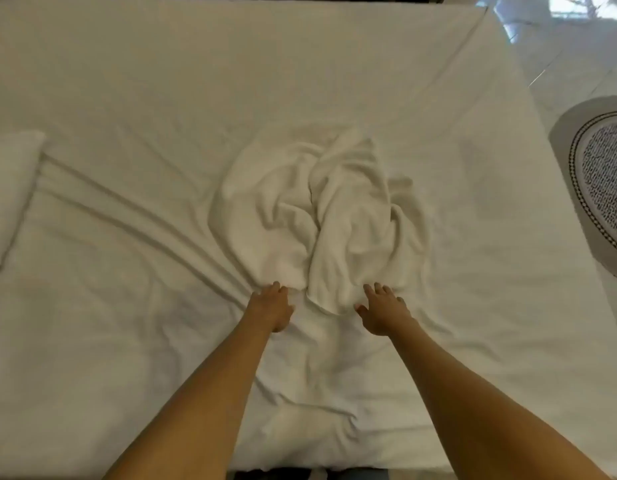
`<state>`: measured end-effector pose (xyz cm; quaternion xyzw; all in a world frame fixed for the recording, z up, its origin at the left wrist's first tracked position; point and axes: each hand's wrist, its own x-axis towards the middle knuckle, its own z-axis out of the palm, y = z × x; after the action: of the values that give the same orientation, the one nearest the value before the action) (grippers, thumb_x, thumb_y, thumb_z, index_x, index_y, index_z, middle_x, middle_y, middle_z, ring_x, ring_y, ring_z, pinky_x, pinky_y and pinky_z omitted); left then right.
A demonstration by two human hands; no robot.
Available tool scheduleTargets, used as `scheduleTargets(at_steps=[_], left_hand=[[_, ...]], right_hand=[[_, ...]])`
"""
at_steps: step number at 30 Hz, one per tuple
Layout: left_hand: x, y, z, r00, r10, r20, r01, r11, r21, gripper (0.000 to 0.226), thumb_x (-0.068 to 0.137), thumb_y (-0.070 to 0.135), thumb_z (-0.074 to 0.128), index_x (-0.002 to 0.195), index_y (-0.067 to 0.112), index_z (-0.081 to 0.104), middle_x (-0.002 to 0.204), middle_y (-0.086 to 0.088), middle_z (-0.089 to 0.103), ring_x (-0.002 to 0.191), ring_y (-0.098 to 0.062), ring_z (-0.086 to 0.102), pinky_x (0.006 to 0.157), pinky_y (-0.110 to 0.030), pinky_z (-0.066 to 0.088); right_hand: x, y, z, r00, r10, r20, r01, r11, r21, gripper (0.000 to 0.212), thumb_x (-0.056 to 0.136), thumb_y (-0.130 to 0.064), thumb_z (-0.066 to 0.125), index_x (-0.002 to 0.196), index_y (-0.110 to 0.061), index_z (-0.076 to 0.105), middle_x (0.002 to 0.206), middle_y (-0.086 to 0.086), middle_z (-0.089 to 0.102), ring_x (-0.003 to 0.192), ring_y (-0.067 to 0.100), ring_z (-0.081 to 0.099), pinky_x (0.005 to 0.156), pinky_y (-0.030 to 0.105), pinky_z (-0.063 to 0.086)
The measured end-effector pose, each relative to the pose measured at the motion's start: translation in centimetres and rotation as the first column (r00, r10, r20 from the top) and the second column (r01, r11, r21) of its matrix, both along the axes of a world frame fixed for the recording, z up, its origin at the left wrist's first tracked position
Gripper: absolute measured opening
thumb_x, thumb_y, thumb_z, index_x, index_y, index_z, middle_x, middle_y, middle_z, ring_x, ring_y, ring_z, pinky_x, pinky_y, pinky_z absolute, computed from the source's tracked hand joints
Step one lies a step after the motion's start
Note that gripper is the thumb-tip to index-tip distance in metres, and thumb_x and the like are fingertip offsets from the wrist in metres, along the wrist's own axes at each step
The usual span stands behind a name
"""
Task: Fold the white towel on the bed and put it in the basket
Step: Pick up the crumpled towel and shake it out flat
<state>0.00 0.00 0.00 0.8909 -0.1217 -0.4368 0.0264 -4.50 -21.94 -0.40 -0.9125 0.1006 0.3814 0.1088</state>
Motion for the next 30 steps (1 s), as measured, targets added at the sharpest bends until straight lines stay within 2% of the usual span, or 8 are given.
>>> scheduleTargets(at_steps=[6, 10, 14, 17, 23, 26, 28, 30], left_hand=[[-0.9, -1.2, -4.8, 0.997, -0.057, 0.055, 0.06, 0.996, -0.059, 0.062, 0.101, 0.03, 0.033, 0.151, 0.007, 0.006, 0.161, -0.009, -0.002, 0.149, -0.023, 0.004, 0.122, -0.04, 0.011], [-0.5, -1.2, -8.0, 0.981, -0.111, 0.157, 0.114, 0.993, -0.013, 0.065, 0.101, 0.03, 0.033, 0.151, 0.006, -0.002, 0.161, -0.009, -0.008, 0.149, -0.021, -0.003, 0.122, -0.039, 0.009], [0.3, -1.1, -10.7, 0.951, -0.119, 0.286, 0.123, 0.992, 0.004, 0.068, 0.101, 0.03, 0.035, 0.15, 0.006, -0.005, 0.161, -0.01, -0.009, 0.149, -0.021, -0.005, 0.121, -0.04, 0.007], [1.2, -1.3, -12.3, 0.931, -0.125, 0.343, 0.127, 0.992, 0.019, 0.072, 0.1, 0.034, 0.037, 0.15, 0.006, -0.006, 0.161, -0.01, -0.008, 0.15, -0.021, -0.004, 0.121, -0.041, 0.005], [1.9, -1.8, -14.7, 0.896, -0.106, 0.432, 0.117, 0.993, 0.0, 0.067, 0.101, 0.037, 0.032, 0.151, 0.008, -0.004, 0.161, -0.008, -0.004, 0.15, -0.02, -0.001, 0.121, -0.041, 0.004], [2.0, -1.6, -14.8, 0.875, -0.104, 0.473, 0.133, 0.991, -0.027, 0.057, 0.103, 0.023, 0.028, 0.151, 0.008, 0.002, 0.161, -0.009, 0.001, 0.15, -0.021, 0.004, 0.12, -0.041, 0.007], [2.1, -1.2, -14.6, 0.873, -0.04, 0.486, 0.11, 0.987, -0.117, 0.053, 0.1, 0.007, 0.028, 0.151, 0.007, 0.013, 0.161, -0.011, 0.009, 0.149, -0.022, 0.012, 0.12, -0.04, 0.011], [1.9, -0.6, -14.2, 0.862, 0.025, 0.507, 0.101, 0.971, -0.219, 0.052, 0.094, -0.004, 0.036, 0.145, 0.003, 0.032, 0.154, -0.018, 0.03, 0.143, -0.027, 0.032, 0.117, -0.041, 0.023]], right_hand=[[-0.8, 0.9, -5.2, 0.997, 0.076, -0.002, -0.076, 0.997, 0.007, 0.059, 0.097, -0.038, 0.039, 0.148, -0.015, 0.018, 0.157, 0.008, 0.017, 0.146, 0.026, 0.012, 0.116, 0.045, 0.022], [-1.1, 1.9, -8.5, 0.988, 0.134, 0.071, -0.134, 0.991, 0.005, 0.065, 0.094, -0.039, 0.047, 0.148, -0.019, 0.016, 0.16, 0.008, 0.003, 0.147, 0.026, 0.003, 0.118, 0.048, 0.013], [-1.1, 2.7, -10.9, 0.983, 0.114, 0.144, -0.112, 0.993, -0.021, 0.071, 0.093, -0.046, 0.046, 0.151, -0.024, 0.01, 0.16, 0.008, -0.004, 0.148, 0.026, -0.007, 0.118, 0.049, 0.007], [-1.1, 2.8, -12.4, 0.974, 0.074, 0.212, -0.07, 0.997, -0.03, 0.068, 0.094, -0.043, 0.046, 0.15, -0.026, 0.013, 0.161, 0.009, -0.002, 0.148, 0.025, -0.007, 0.118, 0.05, 0.008], [-1.3, 2.5, -13.8, 0.915, 0.049, 0.4, -0.046, 0.999, -0.017, 0.052, 0.094, -0.032, 0.051, 0.144, -0.023, 0.038, 0.156, 0.016, 0.024, 0.146, 0.032, 0.016, 0.111, 0.056, 0.023], [-1.3, 2.3, -13.6, 0.902, 0.046, 0.428, -0.038, 0.999, -0.027, 0.045, 0.093, -0.029, 0.052, 0.137, -0.022, 0.048, 0.149, 0.017, 0.038, 0.142, 0.033, 0.028, 0.109, 0.058, 0.024], [-1.4, 2.2, -13.3, 0.868, 0.077, 0.491, -0.04, 0.996, -0.085, 0.036, 0.09, -0.025, 0.053, 0.125, -0.018, 0.058, 0.132, 0.015, 0.056, 0.13, 0.032, 0.046, 0.106, 0.059, 0.027], [-1.6, 2.1, -12.8, 0.821, 0.106, 0.56, -0.021, 0.988, -0.156, 0.027, 0.088, -0.021, 0.046, 0.108, -0.015, 0.062, 0.105, 0.006, 0.068, 0.106, 0.029, 0.061, 0.103, 0.054, 0.027]])
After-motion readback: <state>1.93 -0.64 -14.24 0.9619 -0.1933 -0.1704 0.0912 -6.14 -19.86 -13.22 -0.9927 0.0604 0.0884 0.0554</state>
